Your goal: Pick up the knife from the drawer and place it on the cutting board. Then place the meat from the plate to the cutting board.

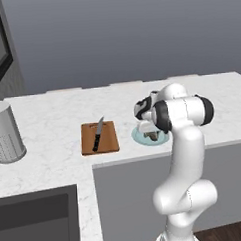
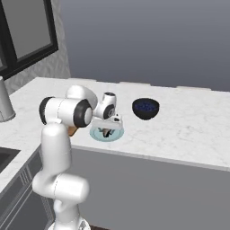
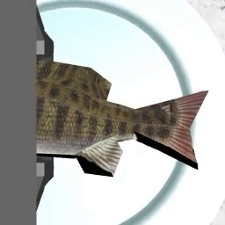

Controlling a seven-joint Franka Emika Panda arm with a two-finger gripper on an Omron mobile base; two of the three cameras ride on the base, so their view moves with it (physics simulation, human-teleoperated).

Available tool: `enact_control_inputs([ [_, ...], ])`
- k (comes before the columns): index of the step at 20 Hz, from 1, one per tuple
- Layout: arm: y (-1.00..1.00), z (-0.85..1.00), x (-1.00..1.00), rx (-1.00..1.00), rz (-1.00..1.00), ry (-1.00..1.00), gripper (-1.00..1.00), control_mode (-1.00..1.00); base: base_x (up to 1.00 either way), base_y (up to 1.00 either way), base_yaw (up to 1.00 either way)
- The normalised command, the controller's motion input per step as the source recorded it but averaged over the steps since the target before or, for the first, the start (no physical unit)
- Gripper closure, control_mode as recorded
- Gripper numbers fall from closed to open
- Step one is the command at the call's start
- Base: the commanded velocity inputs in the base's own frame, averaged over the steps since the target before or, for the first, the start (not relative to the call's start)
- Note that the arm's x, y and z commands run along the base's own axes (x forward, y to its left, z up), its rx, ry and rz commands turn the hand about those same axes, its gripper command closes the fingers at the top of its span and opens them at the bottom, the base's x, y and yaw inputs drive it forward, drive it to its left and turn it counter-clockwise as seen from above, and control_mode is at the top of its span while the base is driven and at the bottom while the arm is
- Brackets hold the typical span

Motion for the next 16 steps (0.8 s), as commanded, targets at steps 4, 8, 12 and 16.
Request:
enact_control_inputs([
  [4, 0.0, -0.47, 0.0, 0.0, 0.0, 0.02, 1.0, -1.0, 0.0, 0.0, 0.0],
  [8, 0.0, 0.01, -0.16, 0.03, 0.0, -0.02, 1.0, -1.0, 0.0, 0.0, 0.0],
  [12, 0.32, 0.66, -0.22, 0.04, 0.01, -0.08, 1.0, -1.0, 0.0, 0.0, 0.0],
  [16, 0.9, 0.82, -0.1, 0.03, 0.01, 0.0, 1.0, -1.0, 0.0, 0.0, 0.0],
])
